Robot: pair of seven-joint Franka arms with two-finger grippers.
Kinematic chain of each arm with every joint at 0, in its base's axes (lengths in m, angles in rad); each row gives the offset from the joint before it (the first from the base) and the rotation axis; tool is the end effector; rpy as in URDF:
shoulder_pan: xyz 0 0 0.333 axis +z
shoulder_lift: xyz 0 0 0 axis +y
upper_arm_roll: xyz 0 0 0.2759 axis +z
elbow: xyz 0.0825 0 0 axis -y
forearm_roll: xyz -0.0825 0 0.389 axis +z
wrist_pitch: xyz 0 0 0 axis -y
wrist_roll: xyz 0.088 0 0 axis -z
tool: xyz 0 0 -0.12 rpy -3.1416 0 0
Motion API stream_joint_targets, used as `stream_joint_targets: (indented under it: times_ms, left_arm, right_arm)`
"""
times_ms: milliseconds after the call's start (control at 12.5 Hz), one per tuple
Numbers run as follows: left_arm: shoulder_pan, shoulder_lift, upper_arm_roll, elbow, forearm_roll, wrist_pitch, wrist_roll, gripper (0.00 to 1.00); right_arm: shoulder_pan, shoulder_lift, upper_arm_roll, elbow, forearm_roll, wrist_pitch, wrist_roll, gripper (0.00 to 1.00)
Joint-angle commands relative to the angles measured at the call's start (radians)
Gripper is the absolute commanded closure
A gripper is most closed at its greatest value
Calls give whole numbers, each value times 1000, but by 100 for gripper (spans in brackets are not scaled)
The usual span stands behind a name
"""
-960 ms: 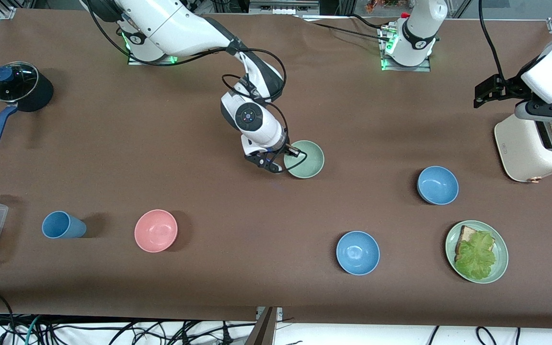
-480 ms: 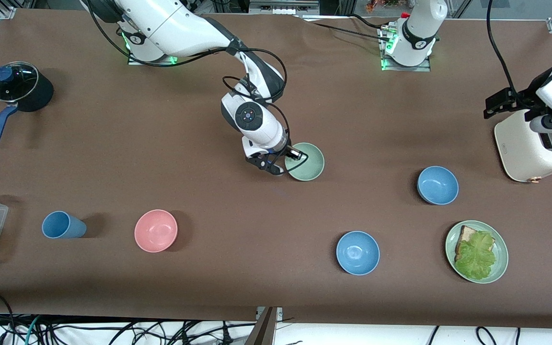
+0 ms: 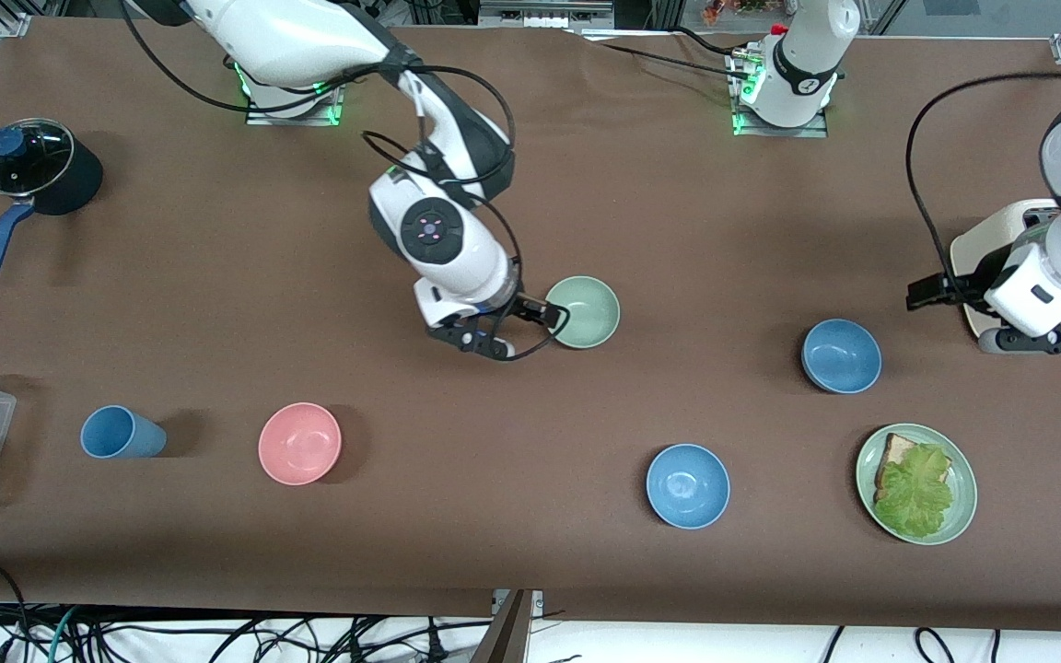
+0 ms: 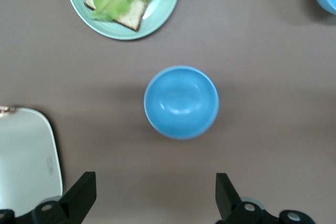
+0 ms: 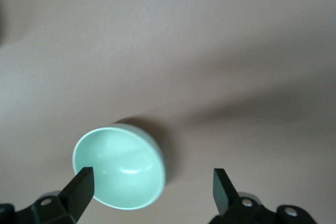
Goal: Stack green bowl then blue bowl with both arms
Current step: 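Release the green bowl with the right gripper while the left gripper reaches out, then grasp the light blue bowl rim with the left gripper while the right retracts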
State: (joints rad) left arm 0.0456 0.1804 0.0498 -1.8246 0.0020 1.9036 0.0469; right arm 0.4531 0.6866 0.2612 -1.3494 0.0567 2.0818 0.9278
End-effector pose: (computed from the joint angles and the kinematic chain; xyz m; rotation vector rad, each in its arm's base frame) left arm 0.5910 0.0559 0.3727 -3.1331 -0.0743 0.1595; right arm 0.5618 0.4466 0.2908 -2.9099 0.4431 0.1632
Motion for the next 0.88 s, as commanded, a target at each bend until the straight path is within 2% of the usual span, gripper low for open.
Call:
stream_joint_targets:
  times_ms: [0, 400, 560, 800]
  left_arm:
    - [20, -13, -4, -155, 15, 202, 16, 0]
    - [51, 163, 2, -188, 12, 411, 99, 0]
    - [51, 197, 2, -234, 12, 488, 102, 0]
    - [51, 226, 2, -281, 13, 506, 102, 0]
  right_arm:
    - [-103, -70, 9, -4, -14, -104, -230, 0]
    - [-334, -150, -51, -4, -57, -270, -686, 0]
    - [-419, -182, -65, -4, -58, -284, -753, 0]
    - [-467, -229, -115, -4, -57, -360, -866, 0]
